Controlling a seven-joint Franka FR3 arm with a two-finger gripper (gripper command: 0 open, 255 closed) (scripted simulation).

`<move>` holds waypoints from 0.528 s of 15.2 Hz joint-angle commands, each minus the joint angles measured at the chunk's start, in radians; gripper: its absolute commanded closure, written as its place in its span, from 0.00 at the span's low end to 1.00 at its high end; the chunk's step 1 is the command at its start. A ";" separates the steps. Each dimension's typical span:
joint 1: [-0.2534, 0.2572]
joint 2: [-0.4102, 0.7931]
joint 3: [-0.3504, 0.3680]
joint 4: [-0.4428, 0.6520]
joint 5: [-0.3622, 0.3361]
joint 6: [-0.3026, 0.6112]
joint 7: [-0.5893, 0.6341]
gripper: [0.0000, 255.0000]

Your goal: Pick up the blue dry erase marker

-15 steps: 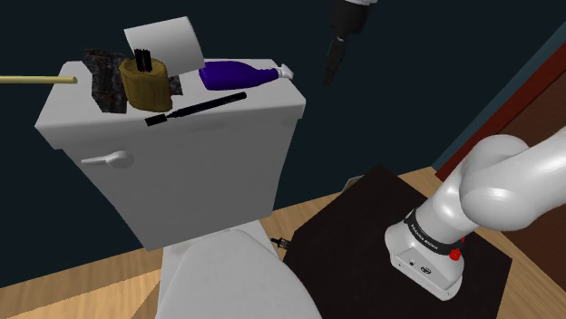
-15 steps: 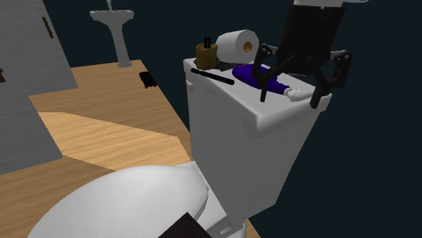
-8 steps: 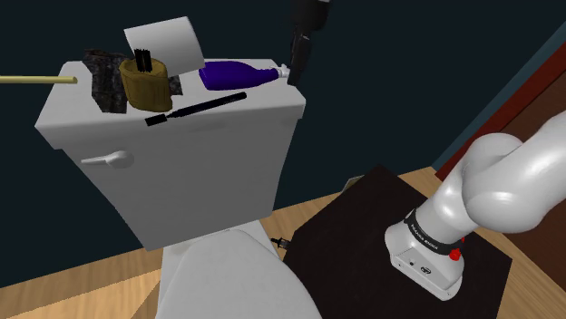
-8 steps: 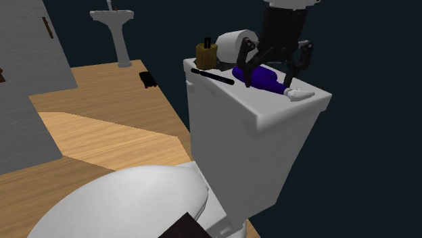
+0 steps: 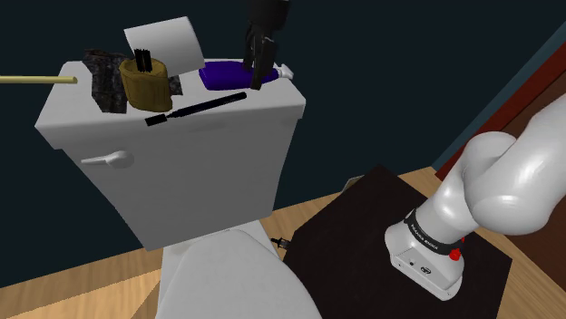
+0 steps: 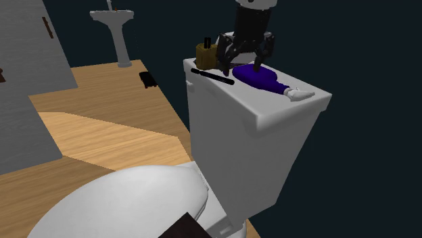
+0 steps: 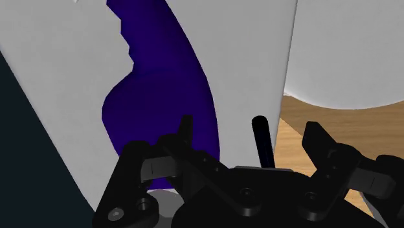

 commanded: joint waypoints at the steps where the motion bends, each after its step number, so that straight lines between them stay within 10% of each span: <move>1: 0.022 0.038 0.016 0.040 0.011 0.015 -0.048 0.00; 8: 0.080 0.130 0.068 0.136 0.038 0.058 -0.184 0.00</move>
